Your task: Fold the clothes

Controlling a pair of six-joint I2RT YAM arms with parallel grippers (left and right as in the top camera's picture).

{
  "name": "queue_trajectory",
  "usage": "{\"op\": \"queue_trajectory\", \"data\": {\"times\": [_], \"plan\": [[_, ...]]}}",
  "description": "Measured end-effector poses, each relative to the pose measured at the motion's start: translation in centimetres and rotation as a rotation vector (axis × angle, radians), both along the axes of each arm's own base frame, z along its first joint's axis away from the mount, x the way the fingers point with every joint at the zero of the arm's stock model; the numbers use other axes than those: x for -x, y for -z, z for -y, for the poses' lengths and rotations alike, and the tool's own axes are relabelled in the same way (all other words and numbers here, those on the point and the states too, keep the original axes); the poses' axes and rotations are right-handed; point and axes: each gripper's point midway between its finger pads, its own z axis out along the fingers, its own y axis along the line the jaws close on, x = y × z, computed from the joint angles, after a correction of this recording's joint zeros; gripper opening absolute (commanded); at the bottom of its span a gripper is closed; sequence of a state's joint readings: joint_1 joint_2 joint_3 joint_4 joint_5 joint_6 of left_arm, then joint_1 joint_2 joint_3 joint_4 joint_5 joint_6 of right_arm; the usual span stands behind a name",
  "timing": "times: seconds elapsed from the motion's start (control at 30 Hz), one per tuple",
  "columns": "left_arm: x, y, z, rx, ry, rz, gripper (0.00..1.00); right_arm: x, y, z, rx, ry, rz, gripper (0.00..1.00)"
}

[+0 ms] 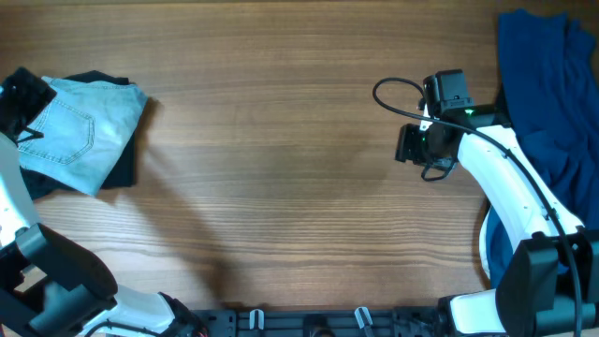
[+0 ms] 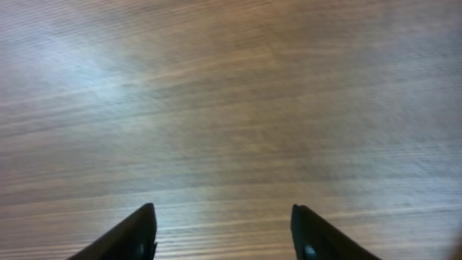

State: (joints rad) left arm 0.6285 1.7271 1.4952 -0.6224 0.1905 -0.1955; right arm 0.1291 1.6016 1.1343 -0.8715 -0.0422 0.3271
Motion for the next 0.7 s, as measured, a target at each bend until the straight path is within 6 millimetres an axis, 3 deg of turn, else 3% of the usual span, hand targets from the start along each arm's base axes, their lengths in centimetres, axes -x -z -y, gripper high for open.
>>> {"op": "queue_trajectory", "data": {"times": [0.07, 0.13, 0.17, 0.23, 0.37, 0.43, 0.5, 0.6, 0.67, 0.7], "plan": [[-0.5, 0.1, 1.8, 0.060, 0.060, 0.016, 0.83, -1.4, -0.5, -1.0, -0.056, -0.016, 0.057, 0.75], [-1.7, 0.2, 5.0, 0.106, 0.146, 0.023, 0.88, -2.7, -1.1, -2.1, -0.114, -0.036, 0.115, 0.95], [-2.5, 0.2, 7.2, 0.120, 0.200, 0.020, 0.91, -3.6, -1.5, -2.7, -0.143, -0.043, 0.153, 1.00], [-3.7, 0.5, 11.5, 0.136, 0.301, 0.000, 0.98, -4.7, -2.3, -3.5, -0.184, -0.064, 0.208, 1.00], [-4.0, 1.8, 22.4, 0.157, 0.537, -0.101, 1.00, -6.1, -3.2, -4.2, -0.218, -0.084, 0.275, 1.00], [-2.8, 2.8, 25.9, 0.140, 0.599, -0.188, 1.00, -6.3, -3.3, -4.2, -0.216, -0.092, 0.286, 1.00], [-0.2, 4.4, 28.4, 0.113, 0.641, -0.330, 1.00, -6.0, -3.1, -4.2, -0.201, -0.125, 0.281, 1.00], [4.5, 5.8, 29.7, 0.104, 0.666, -0.538, 1.00, -3.9, -2.0, -3.7, -0.173, -0.142, 0.186, 1.00], [8.0, 6.3, 29.6, 0.121, 0.665, -0.686, 1.00, -1.1, -1.0, -3.3, -0.163, -0.124, 0.060, 1.00], [8.8, 6.3, 29.5, 0.126, 0.663, -0.720, 1.00, -0.4, -0.7, -3.1, -0.160, -0.108, 0.026, 1.00]]}}
